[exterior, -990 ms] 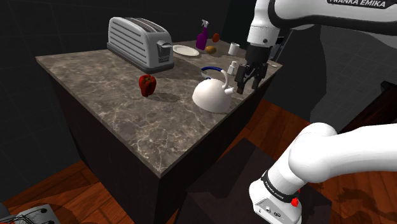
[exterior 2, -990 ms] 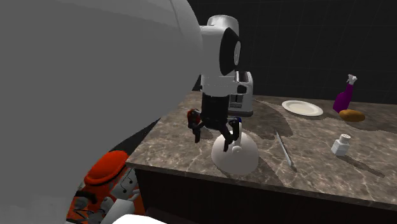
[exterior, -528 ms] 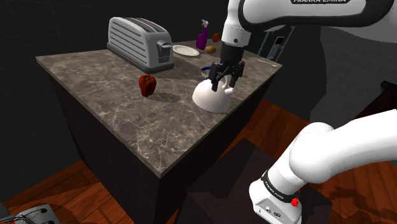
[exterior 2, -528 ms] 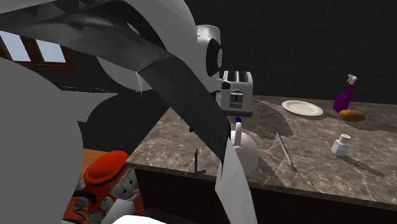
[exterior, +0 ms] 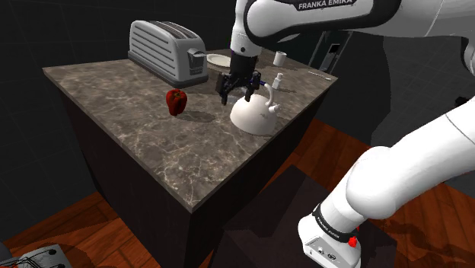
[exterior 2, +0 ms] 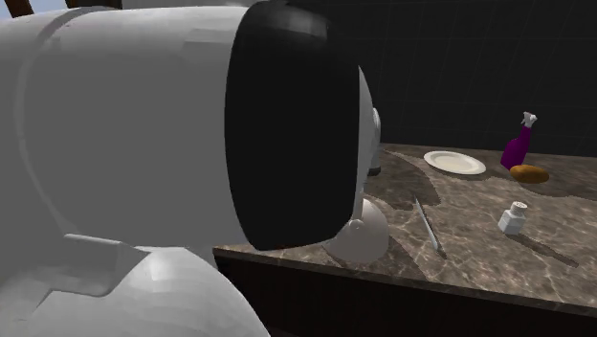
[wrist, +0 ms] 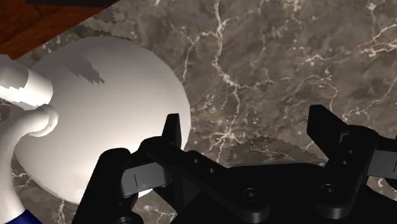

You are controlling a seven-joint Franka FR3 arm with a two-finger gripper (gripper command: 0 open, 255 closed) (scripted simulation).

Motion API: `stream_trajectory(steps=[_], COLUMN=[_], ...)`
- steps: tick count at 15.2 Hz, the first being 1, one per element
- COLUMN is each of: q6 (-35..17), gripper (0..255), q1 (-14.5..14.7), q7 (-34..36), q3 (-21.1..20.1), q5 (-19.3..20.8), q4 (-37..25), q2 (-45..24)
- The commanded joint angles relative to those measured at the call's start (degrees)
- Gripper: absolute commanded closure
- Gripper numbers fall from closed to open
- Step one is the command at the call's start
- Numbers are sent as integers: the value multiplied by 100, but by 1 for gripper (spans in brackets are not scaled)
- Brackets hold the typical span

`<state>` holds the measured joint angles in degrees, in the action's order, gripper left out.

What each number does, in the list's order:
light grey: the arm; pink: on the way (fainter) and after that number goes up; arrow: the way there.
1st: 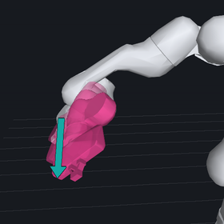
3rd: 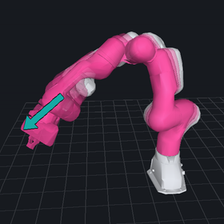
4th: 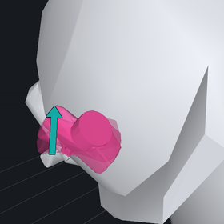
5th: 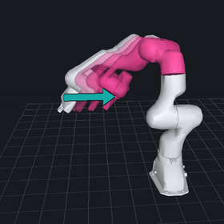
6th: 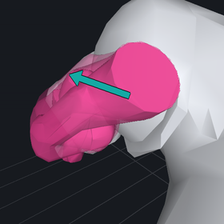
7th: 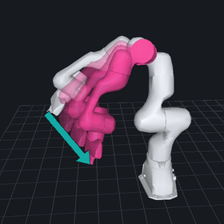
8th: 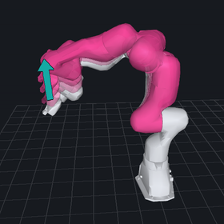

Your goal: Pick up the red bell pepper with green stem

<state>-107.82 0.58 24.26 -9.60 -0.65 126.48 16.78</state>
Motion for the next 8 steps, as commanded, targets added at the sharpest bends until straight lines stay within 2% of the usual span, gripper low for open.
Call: stream_trajectory(steps=[1,8], q6=[-201,-583], gripper=[0,0], q1=[7,89], q7=[263,1127], q3=[-126,-397], q5=[98,667], q4=[-297,-1572], q2=[-401,-1808])
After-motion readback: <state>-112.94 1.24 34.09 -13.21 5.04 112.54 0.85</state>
